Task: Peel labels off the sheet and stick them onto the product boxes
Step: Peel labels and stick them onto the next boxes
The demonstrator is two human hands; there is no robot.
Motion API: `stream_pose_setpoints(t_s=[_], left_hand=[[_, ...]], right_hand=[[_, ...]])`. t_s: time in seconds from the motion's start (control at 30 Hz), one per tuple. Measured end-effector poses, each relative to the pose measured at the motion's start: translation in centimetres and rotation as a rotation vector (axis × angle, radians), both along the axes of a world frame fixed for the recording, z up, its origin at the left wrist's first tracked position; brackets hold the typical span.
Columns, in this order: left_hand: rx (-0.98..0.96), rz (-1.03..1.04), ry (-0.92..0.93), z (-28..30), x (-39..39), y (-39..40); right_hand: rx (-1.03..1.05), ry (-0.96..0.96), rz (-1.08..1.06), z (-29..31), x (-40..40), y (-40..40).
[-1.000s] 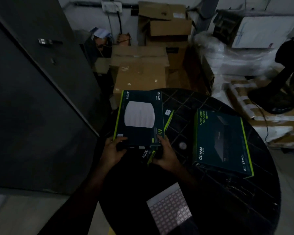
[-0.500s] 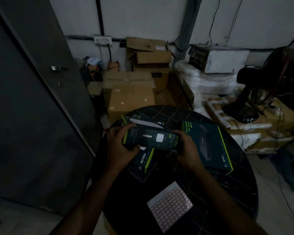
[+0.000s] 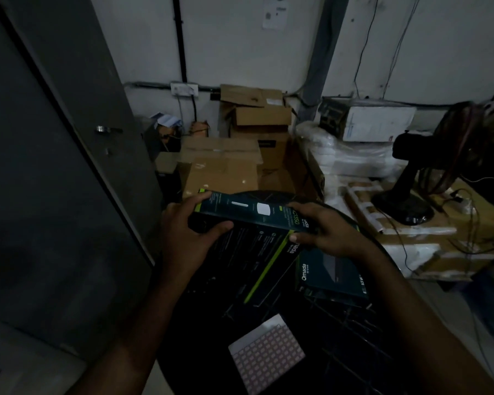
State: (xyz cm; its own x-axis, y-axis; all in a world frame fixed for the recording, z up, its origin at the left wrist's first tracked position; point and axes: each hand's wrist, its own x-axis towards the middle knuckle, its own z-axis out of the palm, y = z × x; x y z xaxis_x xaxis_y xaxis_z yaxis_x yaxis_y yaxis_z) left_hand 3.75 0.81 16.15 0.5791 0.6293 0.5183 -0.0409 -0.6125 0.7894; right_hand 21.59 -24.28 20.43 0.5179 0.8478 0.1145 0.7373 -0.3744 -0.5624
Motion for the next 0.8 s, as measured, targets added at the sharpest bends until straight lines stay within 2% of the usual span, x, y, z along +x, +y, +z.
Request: stream_pose_setpoints(t_s=[0.13,0.23,0.43,0.53,0.63,0.73,0.8], left_hand=[[-0.114,0.030,0.032,-2.6,-0.7,-0.8],[-0.125,0.065,0.043,-2.5,-1.1,-1.0],[-0.212,0.050,0.061,-3.2,-1.3,-1.0],[-0.245,0.045,0.101,-4.3,-1.0,-1.4],[-0.211,0.049,0.163,-5.3,-0.9,-1.7],[-0.196,0.064,0.200,-6.2,-0.6,-1.4],[-0.158,0.086,0.250,-6.7,-0.5,-1.0]], right_hand=[[-0.062,0.061,0.031,-1.1,0.7,0.6],[-0.034,0.138,0.053,-0.4,0.9,0.9],[-0.136,0.198,0.101,0.0,2.7,1.9],[-0.248,0.140,0.106,-1.5,3.2,2.9],[-0.329,-0.019,0.091,-3.0,3.3,3.4],[-0.306,-0.120,0.085,-4.1,3.2,3.6],[-0.300,-0.284,0.064,-4.8,2.7,3.9]])
